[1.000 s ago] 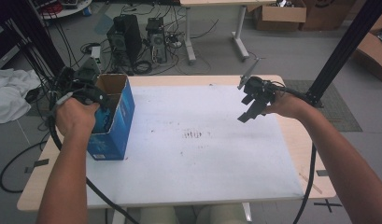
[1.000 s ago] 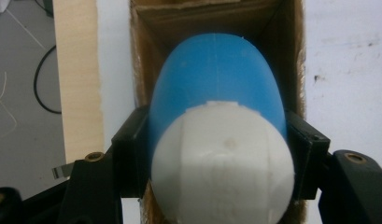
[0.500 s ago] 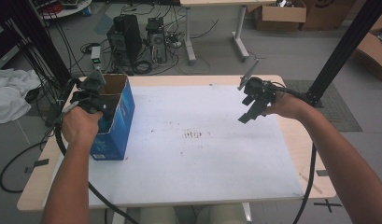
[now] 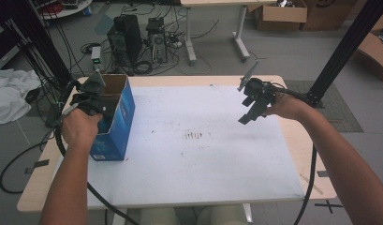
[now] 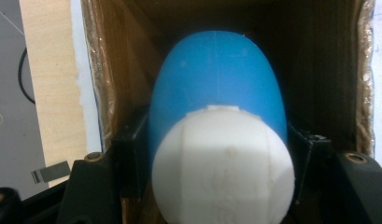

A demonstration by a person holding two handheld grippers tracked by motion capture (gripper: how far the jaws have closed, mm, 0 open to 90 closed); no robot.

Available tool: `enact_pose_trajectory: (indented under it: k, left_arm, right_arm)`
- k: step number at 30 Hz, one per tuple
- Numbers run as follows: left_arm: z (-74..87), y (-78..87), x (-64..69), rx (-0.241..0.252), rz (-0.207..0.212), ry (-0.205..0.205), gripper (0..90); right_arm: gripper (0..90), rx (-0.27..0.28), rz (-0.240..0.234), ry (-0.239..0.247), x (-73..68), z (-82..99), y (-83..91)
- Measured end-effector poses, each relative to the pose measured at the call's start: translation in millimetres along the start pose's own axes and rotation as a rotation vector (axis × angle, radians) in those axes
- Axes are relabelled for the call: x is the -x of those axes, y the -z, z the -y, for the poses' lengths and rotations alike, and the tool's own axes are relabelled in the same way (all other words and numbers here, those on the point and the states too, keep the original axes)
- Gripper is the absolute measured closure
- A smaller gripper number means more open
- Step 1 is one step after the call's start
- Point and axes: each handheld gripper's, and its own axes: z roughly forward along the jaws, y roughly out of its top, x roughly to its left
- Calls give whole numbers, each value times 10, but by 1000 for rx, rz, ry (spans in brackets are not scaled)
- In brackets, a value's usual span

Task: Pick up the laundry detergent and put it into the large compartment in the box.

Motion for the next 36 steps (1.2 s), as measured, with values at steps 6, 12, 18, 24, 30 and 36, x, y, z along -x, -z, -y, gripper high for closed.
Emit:
enact_pose_trajectory:
  k: [6, 12, 18, 24, 30, 36]
  left_arm:
    - [3, -7, -10, 5, 7, 0, 374]
    - [5, -1, -31, 8, 24, 4, 367]
    - [6, 12, -23, 12, 28, 1, 345]
    - [-1, 107, -41, 33, 20, 12, 315]
    - [4, 213, -67, 52, 21, 9, 307]
    - [10, 312, -88, 68, 25, 13, 299]
  right_arm:
    - [183, 0, -7, 1, -19, -3, 2]
    - [183, 2, -9, -4, -22, -1, 13]
    - [184, -3, -9, -3, -28, -1, 20]
    - [184, -5, -8, -6, -31, -3, 25]
    - [184, -3, -8, -1, -53, -10, 28]
    - [184, 2, -4, 3, -64, -5, 52]
